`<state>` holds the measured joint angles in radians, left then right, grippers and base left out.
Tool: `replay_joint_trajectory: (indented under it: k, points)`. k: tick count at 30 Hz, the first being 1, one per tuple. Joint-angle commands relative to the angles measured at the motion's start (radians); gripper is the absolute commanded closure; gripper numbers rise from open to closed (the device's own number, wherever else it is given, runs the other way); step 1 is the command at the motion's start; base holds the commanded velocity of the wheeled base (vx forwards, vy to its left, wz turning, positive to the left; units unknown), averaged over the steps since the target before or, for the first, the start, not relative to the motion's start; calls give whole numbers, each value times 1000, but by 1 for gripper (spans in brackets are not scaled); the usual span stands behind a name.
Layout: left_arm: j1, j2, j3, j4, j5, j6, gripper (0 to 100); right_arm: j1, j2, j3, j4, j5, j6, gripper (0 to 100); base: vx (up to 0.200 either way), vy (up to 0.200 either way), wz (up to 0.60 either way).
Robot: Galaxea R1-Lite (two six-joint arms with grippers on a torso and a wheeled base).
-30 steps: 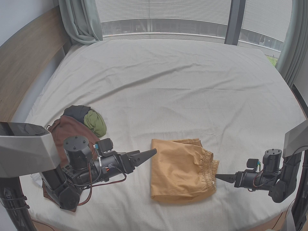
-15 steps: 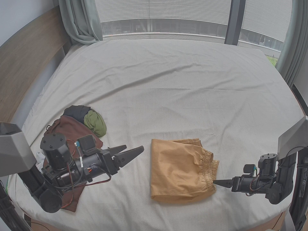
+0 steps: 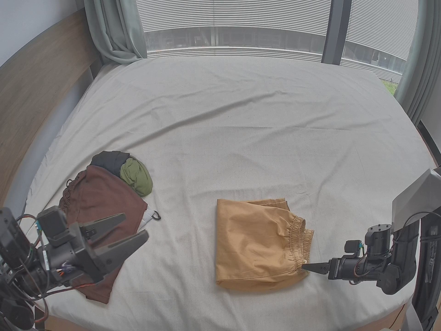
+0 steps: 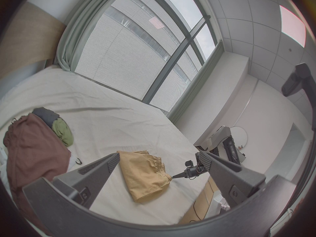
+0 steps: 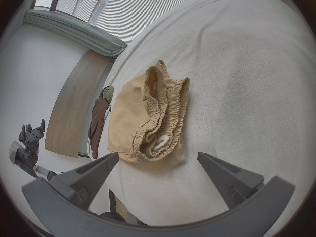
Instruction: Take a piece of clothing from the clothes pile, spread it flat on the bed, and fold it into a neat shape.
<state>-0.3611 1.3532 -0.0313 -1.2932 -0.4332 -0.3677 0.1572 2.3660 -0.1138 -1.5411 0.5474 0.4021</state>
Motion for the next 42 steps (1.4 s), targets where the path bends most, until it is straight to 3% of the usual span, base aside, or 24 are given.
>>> replay_joint_trajectory:
  k: [1, 3, 5, 8, 11, 17, 19, 25, 38, 39, 42]
  points:
    - [76, -505, 28, 365, -6, 99, 0, 35, 76, -33, -1, -3, -12, 0, 0, 0, 0]
    - [85, -563, 22, 437, -9, 113, 0, 44, 81, -38, -1, -3, -11, 0, 0, 0, 0]
    - [86, -706, 2, 631, -7, 154, 0, 70, 91, -58, -1, -4, -6, 0, 0, 0, 0]
    - [90, -818, -15, 770, -2, 177, 0, 79, 121, -86, -1, -9, -6, 0, 0, 0, 0]
    - [102, -994, -48, 997, 25, 220, 0, 100, 153, -150, -1, -61, 18, 0, 0, 0, 0]
    - [186, -1171, -68, 1210, 70, 312, 0, 151, 153, -198, -2, -70, 113, 0, 0, 0, 0]
    - [246, -1240, -55, 1286, 122, 346, 0, 166, 156, -224, -2, -72, 121, 0, 0, 0, 0]
    - [260, -1263, 16, 1266, 277, 401, 0, 168, 156, -245, -4, -77, 122, 0, 0, 0, 0]
    - [263, -1261, 16, 1266, 307, 311, 0, 165, 156, -265, -7, -78, 122, 0, 0, 0, 0]
    - [263, -1261, 16, 1264, 307, 309, 0, 166, 156, -265, -7, -78, 124, 100, 0, 0, 0]
    - [263, -1261, 16, 1264, 307, 311, 0, 165, 156, -262, -5, -78, 122, 100, 0, 0, 0]
